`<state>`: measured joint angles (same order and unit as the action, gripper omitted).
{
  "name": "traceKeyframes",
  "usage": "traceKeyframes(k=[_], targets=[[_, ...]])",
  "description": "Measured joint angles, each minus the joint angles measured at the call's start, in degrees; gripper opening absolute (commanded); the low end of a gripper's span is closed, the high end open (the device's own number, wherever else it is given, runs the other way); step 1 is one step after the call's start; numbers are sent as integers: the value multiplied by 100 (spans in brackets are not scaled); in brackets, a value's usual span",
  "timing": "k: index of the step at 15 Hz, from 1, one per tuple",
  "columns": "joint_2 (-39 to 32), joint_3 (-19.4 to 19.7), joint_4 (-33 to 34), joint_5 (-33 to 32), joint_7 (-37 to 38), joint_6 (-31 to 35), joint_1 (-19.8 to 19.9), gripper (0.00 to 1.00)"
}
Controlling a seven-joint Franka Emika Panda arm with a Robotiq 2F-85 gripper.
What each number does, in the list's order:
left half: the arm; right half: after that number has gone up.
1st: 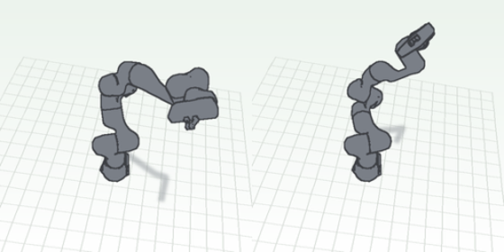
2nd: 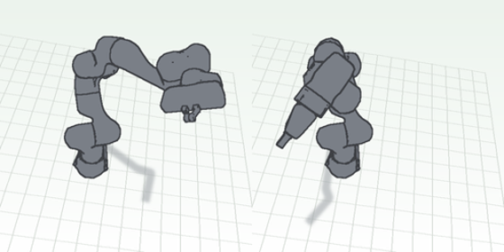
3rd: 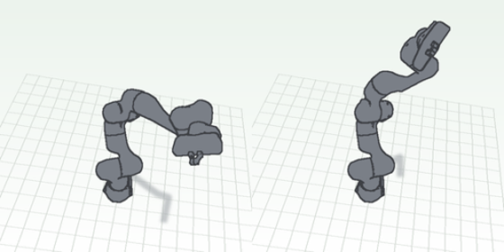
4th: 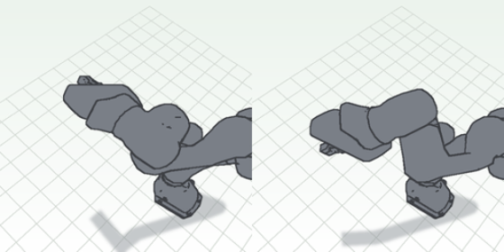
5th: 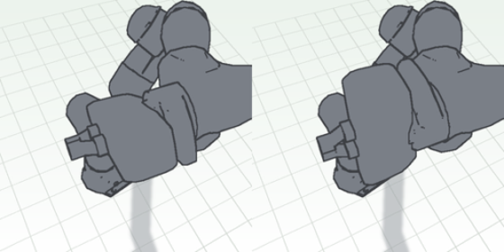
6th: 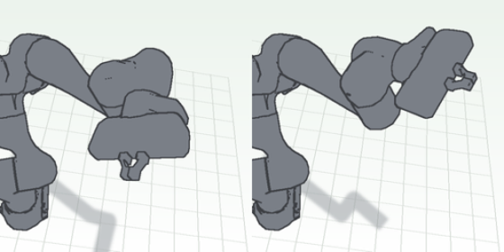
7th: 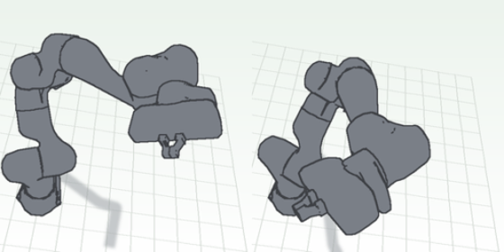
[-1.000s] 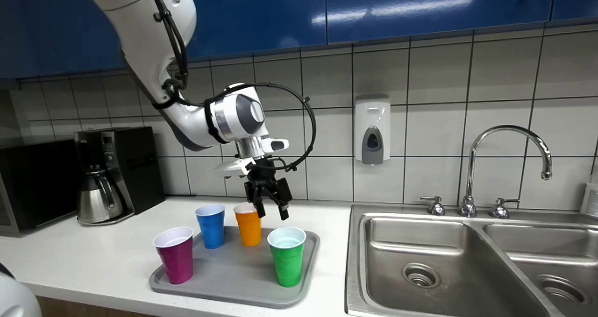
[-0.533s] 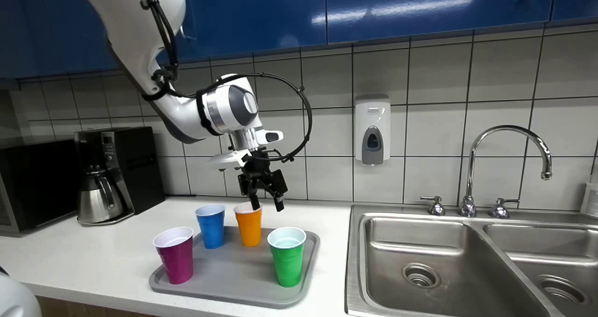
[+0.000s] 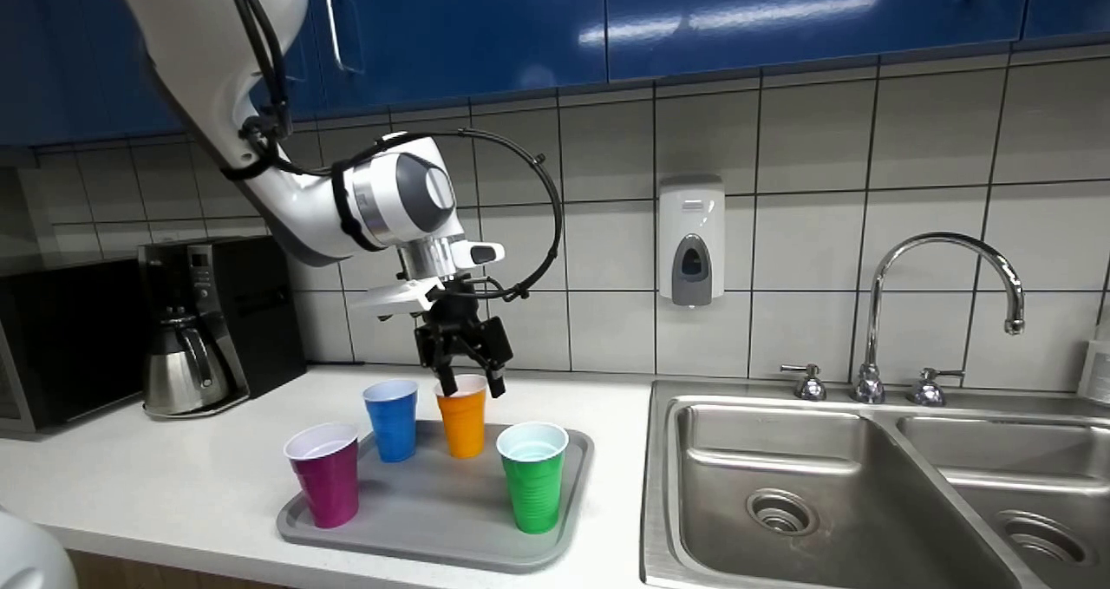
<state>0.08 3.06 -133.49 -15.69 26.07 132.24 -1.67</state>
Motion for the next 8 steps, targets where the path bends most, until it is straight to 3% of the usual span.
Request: traceKeyframes(k=[8], targets=[[319, -266, -270, 130, -327, 0, -1, 100]])
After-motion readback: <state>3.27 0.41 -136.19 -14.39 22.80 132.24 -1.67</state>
